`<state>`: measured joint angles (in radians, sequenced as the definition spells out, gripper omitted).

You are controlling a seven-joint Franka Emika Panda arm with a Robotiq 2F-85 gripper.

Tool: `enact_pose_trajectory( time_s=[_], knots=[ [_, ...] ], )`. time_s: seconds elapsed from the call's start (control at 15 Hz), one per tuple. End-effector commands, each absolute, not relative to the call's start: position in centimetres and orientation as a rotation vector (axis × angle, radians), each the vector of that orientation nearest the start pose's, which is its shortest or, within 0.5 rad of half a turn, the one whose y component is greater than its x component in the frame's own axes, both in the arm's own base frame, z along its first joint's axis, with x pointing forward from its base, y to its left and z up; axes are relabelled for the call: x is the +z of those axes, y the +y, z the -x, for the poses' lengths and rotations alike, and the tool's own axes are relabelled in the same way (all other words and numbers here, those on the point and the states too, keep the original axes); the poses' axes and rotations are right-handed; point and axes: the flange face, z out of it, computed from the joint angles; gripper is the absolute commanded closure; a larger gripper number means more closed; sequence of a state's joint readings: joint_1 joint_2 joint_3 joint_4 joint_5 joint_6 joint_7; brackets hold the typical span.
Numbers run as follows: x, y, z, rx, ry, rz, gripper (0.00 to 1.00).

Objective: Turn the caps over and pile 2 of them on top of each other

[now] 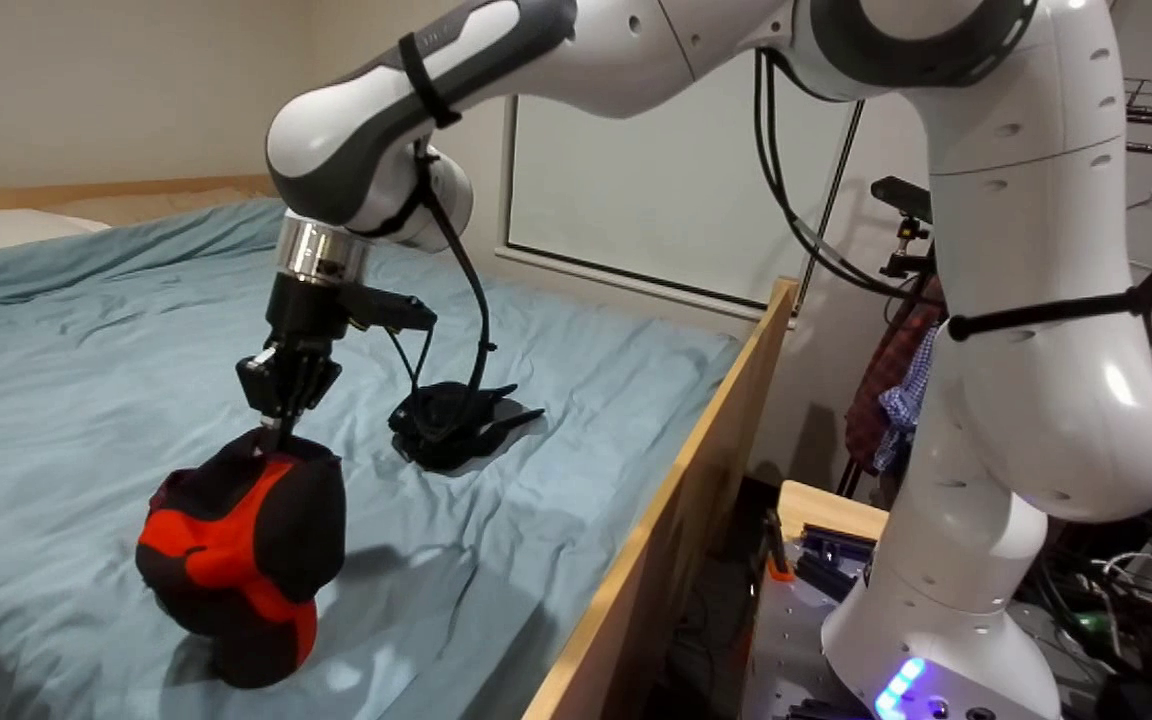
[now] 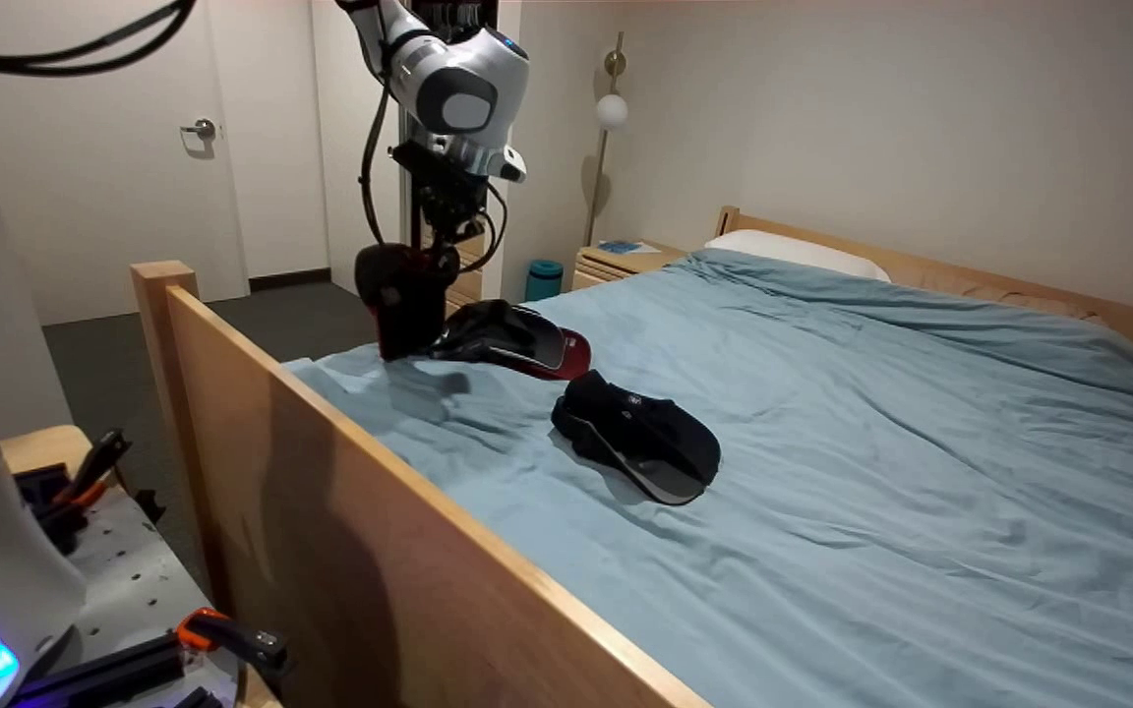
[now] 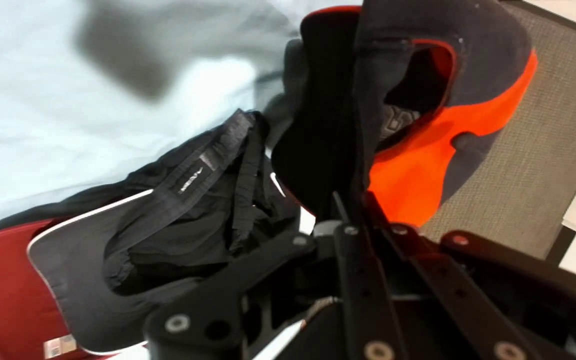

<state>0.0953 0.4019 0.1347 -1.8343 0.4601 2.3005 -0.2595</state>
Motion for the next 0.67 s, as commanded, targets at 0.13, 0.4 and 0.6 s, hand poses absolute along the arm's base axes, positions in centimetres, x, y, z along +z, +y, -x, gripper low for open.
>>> enact_pose_trajectory(
  time_s=[0.13,0.4,0.6],
  knots=[
    [31.9,12.5,-62.6,-0.111,-0.384,2.867,0.96],
    [30.5,11.0,-61.6,-0.098,-0.423,2.975,0.96],
    [28.9,9.2,-60.2,-0.094,-0.347,3.03,0.96]
  ],
)
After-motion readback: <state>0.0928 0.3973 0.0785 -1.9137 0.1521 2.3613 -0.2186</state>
